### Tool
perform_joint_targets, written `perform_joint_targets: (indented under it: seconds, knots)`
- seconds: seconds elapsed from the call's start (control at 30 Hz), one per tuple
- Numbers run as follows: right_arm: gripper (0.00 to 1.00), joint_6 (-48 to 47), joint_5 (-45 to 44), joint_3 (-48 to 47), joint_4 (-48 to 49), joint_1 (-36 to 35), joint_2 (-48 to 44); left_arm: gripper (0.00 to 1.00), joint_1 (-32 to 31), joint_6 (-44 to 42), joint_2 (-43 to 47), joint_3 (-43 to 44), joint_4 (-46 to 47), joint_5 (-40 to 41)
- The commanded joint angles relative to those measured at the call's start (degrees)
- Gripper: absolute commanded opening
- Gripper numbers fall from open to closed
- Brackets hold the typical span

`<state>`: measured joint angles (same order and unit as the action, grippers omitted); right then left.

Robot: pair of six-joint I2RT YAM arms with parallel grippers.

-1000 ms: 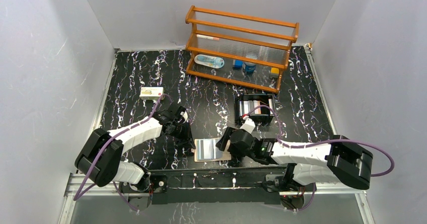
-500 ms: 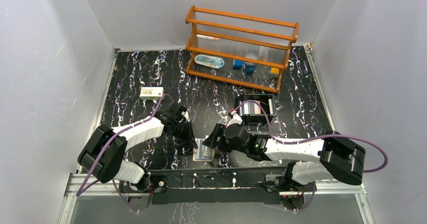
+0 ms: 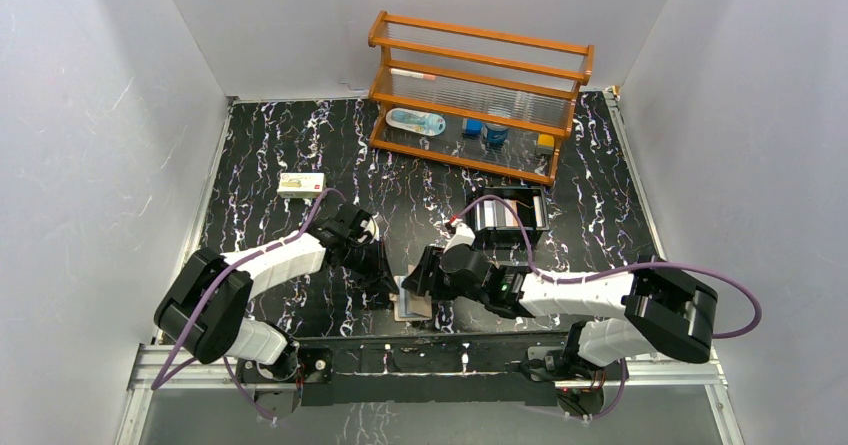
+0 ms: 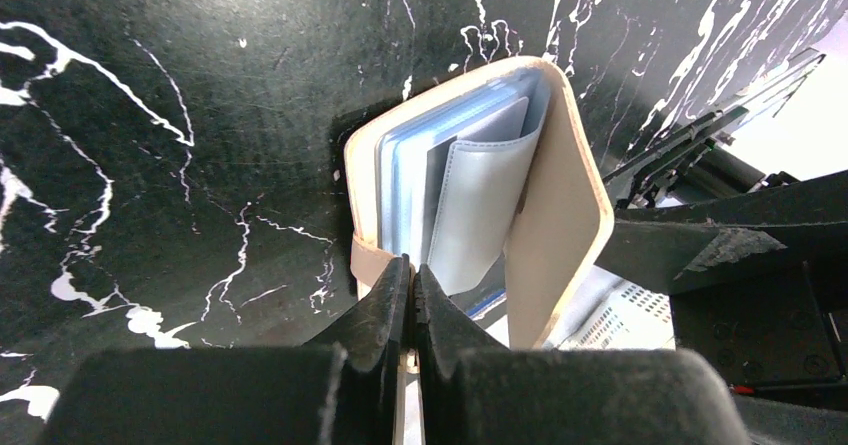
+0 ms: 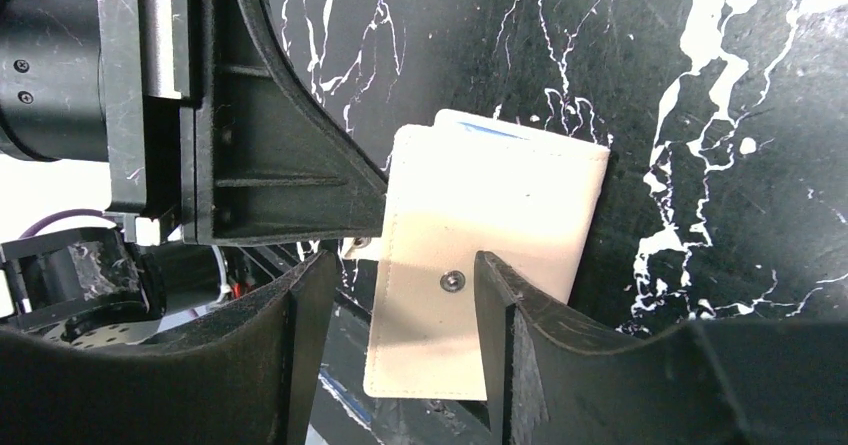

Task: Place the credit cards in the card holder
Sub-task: Close the card holder at the center of the board.

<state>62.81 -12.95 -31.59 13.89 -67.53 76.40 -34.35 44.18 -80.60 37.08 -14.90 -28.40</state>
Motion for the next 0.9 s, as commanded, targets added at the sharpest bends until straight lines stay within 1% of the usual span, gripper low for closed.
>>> perform_joint_targets:
  seconds: [0.0, 0.1, 0.17, 0.3, 0.43, 0.6, 0.67, 0.77, 0.87]
  knots:
    - [0.57, -4.0, -2.2, -0.5, 1.1, -0.2, -0.4, 0.00, -0.2, 1.4, 2.0, 0.0, 0.5, -4.8]
    - [0.29, -3.6, -2.2, 0.0, 0.7, -0.1, 1.5, 0.01, -0.2, 1.8, 1.9, 0.2, 0.8, -5.7]
    - [0.23, -3.3, -2.4, 0.6, 1.0, -0.1, 2.5, 0.01, -0.2, 1.8, 1.9, 0.3, 0.4, -5.3]
    - [0.21, -3.5, -2.7, -0.2, -0.4, -0.1, 5.1, 0.01, -0.2, 1.3, 1.9, 0.7, -0.8, -4.3]
    - [0.20, -3.5, -2.7, -1.8, -2.5, -0.1, 8.6, 0.04, -0.2, 1.8, 2.0, 1.4, 0.1, -6.3]
    - [0.19, -3.0, -3.2, -1.6, -2.4, -0.1, 9.1, 0.16, -0.2, 2.5, 1.8, 1.2, 1.5, -8.2]
    - [0.19, -3.2, -3.7, -2.1, -3.8, -0.1, 7.4, 0.27, -0.2, 2.4, 1.9, 0.8, 1.4, -8.0]
    - [0.20, -3.7, -4.8, -2.5, -7.2, -0.1, 3.6, 0.31, -0.2, 2.1, 2.7, 0.5, 0.8, -7.1]
    - [0.24, -4.0, -3.1, -2.6, -6.8, -0.1, 0.7, 0.34, -0.2, 1.1, 4.1, 1.2, -1.0, -4.8]
